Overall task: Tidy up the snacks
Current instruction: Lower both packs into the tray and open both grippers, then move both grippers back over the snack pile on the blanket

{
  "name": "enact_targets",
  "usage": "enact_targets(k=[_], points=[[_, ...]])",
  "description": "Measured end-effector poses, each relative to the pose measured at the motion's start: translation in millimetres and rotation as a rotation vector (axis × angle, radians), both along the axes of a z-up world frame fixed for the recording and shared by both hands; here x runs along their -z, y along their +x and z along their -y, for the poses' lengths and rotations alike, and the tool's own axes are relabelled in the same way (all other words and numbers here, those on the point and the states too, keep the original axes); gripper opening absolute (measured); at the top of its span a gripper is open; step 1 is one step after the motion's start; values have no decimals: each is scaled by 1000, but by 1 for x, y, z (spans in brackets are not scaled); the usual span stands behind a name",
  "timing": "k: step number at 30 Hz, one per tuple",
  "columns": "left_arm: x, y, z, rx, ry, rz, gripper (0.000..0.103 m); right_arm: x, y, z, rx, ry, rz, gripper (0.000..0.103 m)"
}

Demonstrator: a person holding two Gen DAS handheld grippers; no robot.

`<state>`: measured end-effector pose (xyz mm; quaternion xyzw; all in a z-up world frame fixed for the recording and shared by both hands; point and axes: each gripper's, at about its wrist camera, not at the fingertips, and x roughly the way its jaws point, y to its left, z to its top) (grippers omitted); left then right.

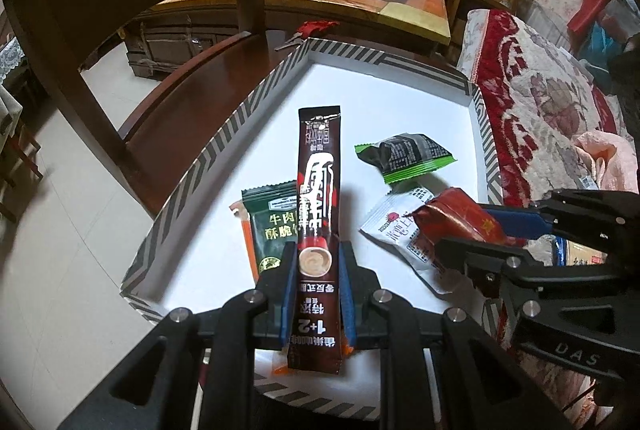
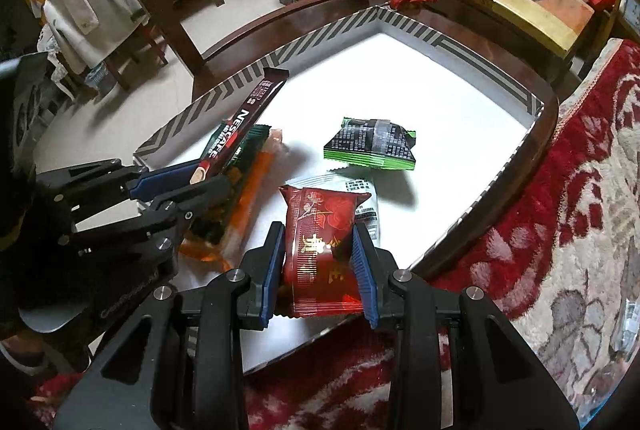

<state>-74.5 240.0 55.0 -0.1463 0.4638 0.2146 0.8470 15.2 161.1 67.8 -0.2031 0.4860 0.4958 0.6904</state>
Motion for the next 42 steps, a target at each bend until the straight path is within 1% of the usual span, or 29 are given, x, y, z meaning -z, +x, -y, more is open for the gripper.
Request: enact_targets(k=[12,17,22,23,24,25,26,28,29,30,34,38,40,42], points=[[1,8,-4,-4,11,-3,21,11,12,-11,5,-10,-4,32],[0,12,-4,-10,11,-5,21,13,16,-15,17,5,-3,33],[1,12,-5,-23,14,-6,23,7,15,-11,30,31,0,34],[0,12,-5,-29,13,-7,25,5,14,-9,31,38,4,37],[0,11,-5,-34,11,-8,30,3,13,-7,33,42,7,40],[0,10,-5,-39,10,-7,38,0,12,-5,36,48,6,41],[-1,9,-5,-43,13,-6,42,-1,11,-3,38,52,5,41],[-4,7,-4,-52,15,3,56,-5,9,2,44,59,5,41],[-5,6,-4,-57,11,7,59,-6,9,4,47,60,5,41],[-6,5,-4,-61,8,10,65,-8,8,7,52,63,4,41],[-12,2,-1,-72,9,21,75,-17,5,24,74,95,7,42],[-19,1,8,-65,11,34,78,-26,4,46,120,130,19,42],[-23,2,15,-58,12,44,82,-28,4,56,138,136,13,42],[-27,3,22,-45,8,54,82,-27,4,64,153,131,22,42]])
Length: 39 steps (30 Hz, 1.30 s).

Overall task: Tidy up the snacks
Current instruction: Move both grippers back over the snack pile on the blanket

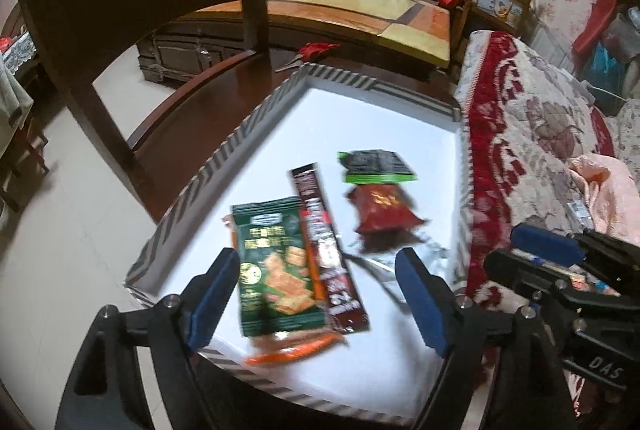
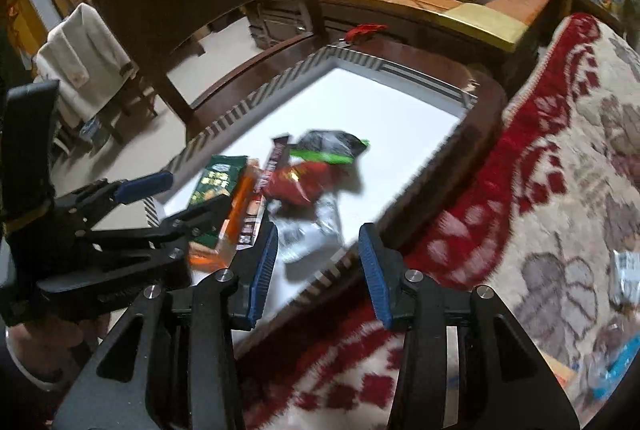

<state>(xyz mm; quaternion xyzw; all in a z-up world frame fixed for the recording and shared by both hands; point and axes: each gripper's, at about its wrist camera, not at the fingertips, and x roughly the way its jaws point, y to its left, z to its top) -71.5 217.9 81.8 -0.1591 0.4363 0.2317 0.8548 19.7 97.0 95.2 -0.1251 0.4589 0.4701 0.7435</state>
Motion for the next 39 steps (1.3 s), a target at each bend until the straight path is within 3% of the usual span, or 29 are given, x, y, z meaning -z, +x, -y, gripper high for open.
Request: enact_targets(k=[15,29,33,39], points=[[-16,21,65,132,-1,30,88,-10,9,87,138,7,12,42],[-13,44,118,248,-7,4,89,-4,16,158,256,-3,6,42],[-11,50,131,280,-12,-10,89,-1,18,179,297,-1,0,53],[-5,62,152,328,-24,-32,89,11,25,212,357,-13,-27,53]])
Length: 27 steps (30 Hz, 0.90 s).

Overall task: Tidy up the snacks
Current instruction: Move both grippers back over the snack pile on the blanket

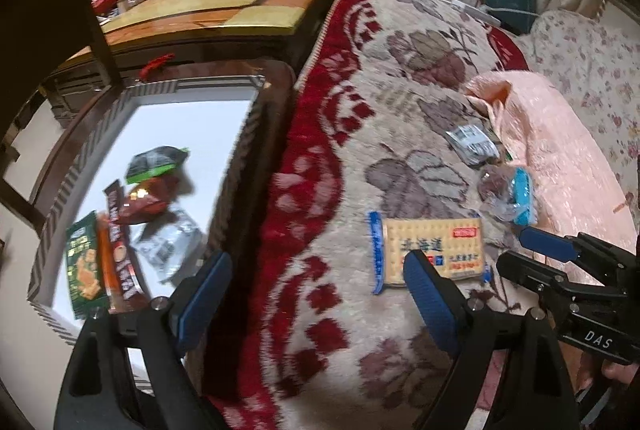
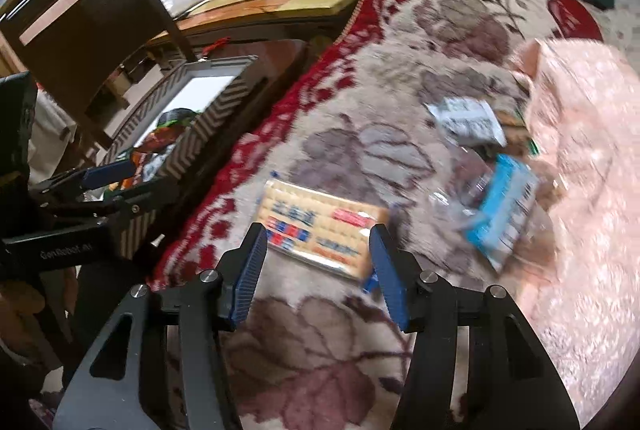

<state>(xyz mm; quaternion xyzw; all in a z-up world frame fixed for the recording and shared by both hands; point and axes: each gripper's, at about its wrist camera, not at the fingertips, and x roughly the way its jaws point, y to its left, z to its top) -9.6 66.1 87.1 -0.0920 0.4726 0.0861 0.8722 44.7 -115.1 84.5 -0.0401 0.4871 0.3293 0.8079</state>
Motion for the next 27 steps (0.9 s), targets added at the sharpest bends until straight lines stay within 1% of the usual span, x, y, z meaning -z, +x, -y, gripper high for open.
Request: enact_targets(k=[7,10,16,20,24,27], points=[[10,10,24,84,3,-27,89,16,2,28,41,-26,-34,53],[14,16,32,124,17,-37,90,23,4,40,63,-32,-51,53],[19,27,38,147,22,-50,89,28,9,62,114,-39,-65,53],[20,34,41,158,8,-55,89,27,16,76,164,-32,-71,53],[21,40,48,180,-2,-61,89,26,21,87,188,-37,-62,53],[21,45,56,195,-16,-63,89,27,25,94,216,-26,-73,53]])
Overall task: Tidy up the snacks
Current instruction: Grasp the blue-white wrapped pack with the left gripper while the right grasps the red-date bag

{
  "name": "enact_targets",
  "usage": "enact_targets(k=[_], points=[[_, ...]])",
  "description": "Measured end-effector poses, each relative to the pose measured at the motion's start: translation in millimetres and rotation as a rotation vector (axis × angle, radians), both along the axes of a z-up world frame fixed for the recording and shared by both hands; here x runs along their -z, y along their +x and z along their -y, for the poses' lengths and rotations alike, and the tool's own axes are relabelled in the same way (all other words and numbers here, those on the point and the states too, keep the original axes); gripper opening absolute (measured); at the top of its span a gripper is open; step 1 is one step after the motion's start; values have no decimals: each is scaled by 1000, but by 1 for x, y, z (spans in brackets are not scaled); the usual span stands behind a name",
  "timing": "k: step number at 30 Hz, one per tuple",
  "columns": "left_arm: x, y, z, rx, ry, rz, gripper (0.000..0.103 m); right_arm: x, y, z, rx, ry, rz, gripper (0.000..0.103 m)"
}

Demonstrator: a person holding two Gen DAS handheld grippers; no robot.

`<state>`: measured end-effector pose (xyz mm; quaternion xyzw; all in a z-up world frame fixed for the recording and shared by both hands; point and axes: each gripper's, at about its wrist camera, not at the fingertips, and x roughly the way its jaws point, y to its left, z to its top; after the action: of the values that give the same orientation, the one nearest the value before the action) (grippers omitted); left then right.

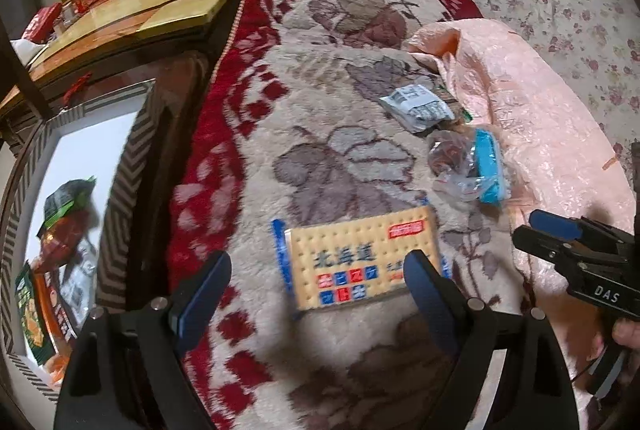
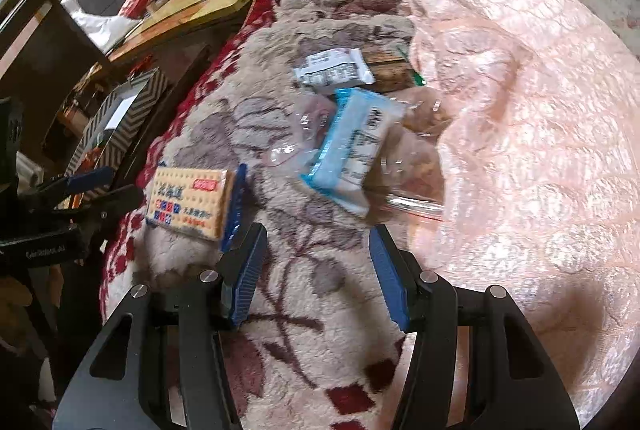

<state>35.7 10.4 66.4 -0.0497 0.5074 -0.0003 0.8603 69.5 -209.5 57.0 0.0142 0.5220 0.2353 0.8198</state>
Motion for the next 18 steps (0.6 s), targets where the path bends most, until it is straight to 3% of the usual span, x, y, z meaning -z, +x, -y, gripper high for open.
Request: enact_targets(k=[10,18], points=[[-14,29,46,86,-89,-3,89,11,3,14,32,-14,-32,53],[-10,61,95,136,-77,-23,89,20,0,30,60,16,-57,53]])
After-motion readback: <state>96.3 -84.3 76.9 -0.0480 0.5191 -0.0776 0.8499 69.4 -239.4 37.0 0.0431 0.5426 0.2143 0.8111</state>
